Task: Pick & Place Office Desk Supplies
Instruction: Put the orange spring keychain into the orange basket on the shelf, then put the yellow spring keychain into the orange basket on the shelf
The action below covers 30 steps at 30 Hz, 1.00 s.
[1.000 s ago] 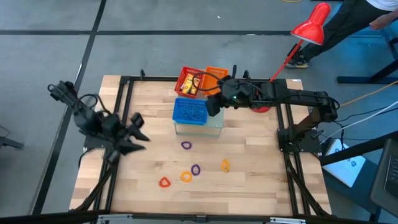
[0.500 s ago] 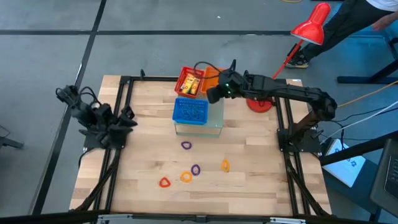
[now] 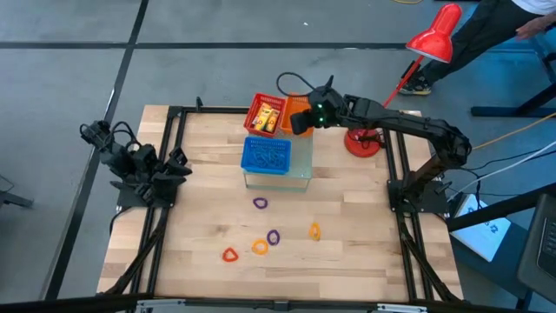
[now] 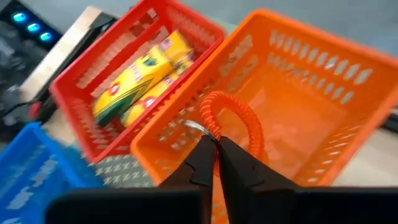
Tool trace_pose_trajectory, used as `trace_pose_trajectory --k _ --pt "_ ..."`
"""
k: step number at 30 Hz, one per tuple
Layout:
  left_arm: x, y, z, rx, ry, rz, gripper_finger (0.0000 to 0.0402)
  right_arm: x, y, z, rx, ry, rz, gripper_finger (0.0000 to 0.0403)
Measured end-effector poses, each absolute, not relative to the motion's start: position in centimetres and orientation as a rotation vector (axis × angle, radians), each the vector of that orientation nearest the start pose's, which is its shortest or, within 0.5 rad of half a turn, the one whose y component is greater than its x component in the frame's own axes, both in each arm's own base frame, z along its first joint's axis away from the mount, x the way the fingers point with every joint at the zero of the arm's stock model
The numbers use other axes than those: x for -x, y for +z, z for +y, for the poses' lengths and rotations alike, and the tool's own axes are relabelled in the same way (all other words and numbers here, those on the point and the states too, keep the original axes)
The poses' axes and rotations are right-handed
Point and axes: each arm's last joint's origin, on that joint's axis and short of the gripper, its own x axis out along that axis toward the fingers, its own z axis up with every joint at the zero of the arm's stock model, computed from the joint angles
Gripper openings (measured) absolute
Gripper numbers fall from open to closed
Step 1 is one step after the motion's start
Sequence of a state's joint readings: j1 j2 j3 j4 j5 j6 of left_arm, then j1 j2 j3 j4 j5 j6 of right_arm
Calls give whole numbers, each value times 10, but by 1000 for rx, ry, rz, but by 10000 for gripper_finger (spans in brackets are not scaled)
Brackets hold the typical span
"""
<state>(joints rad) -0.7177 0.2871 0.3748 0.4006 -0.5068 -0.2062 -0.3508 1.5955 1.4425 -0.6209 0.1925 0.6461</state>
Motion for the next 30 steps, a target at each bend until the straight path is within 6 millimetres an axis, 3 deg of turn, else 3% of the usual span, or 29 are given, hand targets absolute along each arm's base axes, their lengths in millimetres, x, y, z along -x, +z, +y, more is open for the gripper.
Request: trace_pose_trajectory --k 8,13,19,22,26,30 --pt "-76 303 -47 486 -238 -378 125 -323 322 -126 -673 -734 591 167" --pt "-76 303 -47 487 -235 -378 125 -331 328 -111 -651 -638 560 195" --pt "-76 303 -47 499 -245 -371 125 -334 366 -54 -584 -416 447 166" --pt "-76 302 -47 498 -246 -370 125 -334 371 -19 -607 -289 484 154" --pt "-76 302 -47 508 -248 -367 125 -328 351 35 -684 -247 708 159" --pt "-76 302 -47 519 -250 -365 125 -314 318 78 -673 -396 979 182"
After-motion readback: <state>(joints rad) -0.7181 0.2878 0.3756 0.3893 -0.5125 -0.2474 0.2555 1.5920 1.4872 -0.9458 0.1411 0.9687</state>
